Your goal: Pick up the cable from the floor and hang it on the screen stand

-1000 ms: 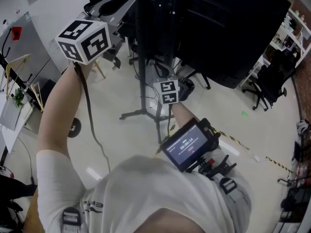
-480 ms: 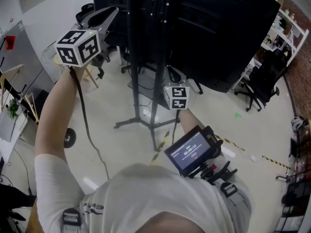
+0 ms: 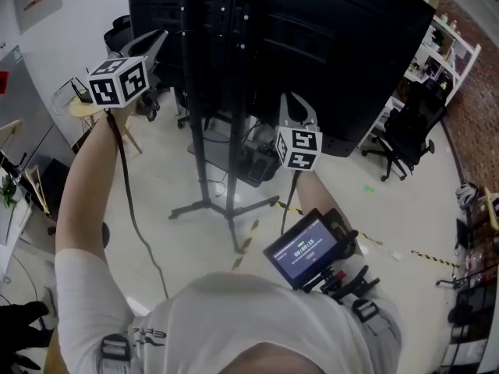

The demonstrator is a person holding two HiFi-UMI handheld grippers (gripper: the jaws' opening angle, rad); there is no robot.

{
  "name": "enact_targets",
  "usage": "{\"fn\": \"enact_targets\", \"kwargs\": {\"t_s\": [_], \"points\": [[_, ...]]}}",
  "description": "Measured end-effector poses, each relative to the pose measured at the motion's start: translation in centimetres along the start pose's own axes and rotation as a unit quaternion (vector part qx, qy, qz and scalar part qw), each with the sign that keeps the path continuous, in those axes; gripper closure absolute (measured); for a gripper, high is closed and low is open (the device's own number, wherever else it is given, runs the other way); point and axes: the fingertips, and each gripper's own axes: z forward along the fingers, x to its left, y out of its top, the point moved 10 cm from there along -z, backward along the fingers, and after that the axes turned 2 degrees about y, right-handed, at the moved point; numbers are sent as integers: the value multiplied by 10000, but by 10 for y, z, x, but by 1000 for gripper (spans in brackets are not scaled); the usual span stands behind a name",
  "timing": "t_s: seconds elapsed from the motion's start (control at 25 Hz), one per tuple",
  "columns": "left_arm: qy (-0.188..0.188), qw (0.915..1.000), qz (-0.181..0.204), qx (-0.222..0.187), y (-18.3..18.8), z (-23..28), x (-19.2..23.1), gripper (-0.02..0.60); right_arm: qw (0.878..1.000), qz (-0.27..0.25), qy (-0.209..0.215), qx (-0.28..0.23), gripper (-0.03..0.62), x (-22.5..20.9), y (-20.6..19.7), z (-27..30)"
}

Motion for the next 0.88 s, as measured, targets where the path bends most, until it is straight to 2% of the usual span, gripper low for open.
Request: {"fn": "enact_targets", "kwargs": {"t_s": [0.28, 0.44, 0.68, 0.88], "points": [[384, 9988, -310, 5, -22, 24, 27, 549, 9996, 5, 171, -224, 572, -22, 23, 33], [445, 9986, -262, -91, -24, 38, 45, 551, 9990, -98, 135, -404, 572, -31, 41, 58], [183, 9989, -222, -383, -19, 68, 80, 549, 9972, -387, -181, -617, 572, -27, 70, 88], [-242, 9981, -257, -501, -20, 111, 115, 549, 9941, -603, -728, -525, 571, -23, 87, 116]]}}
